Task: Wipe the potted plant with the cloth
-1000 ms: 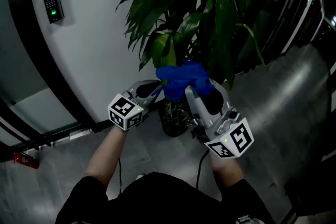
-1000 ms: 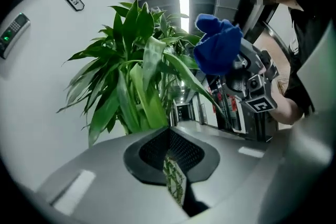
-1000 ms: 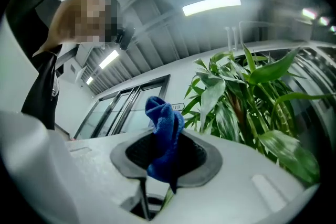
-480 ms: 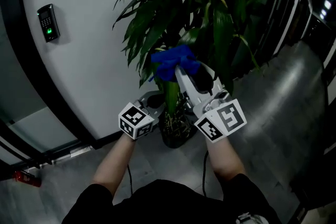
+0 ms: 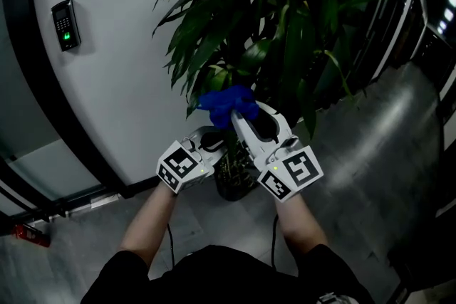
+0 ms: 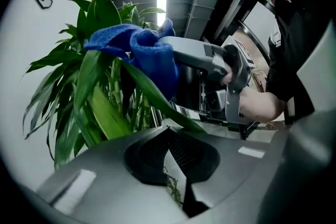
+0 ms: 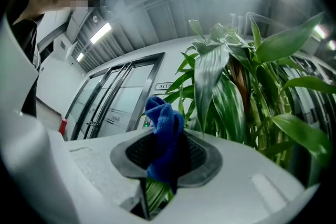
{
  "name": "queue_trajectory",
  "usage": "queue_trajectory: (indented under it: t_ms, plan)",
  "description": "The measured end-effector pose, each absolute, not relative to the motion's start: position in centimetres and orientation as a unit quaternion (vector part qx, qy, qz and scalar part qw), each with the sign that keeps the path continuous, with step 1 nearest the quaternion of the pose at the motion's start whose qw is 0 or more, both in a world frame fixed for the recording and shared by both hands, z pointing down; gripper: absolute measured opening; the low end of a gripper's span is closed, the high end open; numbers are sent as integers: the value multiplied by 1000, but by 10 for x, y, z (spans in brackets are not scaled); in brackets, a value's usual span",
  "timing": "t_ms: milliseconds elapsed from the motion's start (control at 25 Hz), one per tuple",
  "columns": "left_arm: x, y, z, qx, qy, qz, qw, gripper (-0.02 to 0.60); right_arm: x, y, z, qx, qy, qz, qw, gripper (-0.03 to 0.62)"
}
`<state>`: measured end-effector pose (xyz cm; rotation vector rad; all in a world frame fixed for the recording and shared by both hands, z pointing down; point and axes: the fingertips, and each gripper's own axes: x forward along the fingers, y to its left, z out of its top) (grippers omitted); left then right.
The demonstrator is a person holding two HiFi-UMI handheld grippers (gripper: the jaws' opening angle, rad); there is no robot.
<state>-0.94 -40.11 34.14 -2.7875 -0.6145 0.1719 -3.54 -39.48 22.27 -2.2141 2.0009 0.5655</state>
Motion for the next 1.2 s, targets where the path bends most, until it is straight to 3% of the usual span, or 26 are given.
queue_trajectory:
  t_ms: [1200]
  plan:
    - [-6,-426,375,-982,-166,46,74,6,-16,-383,307,-750,650,80,91,104]
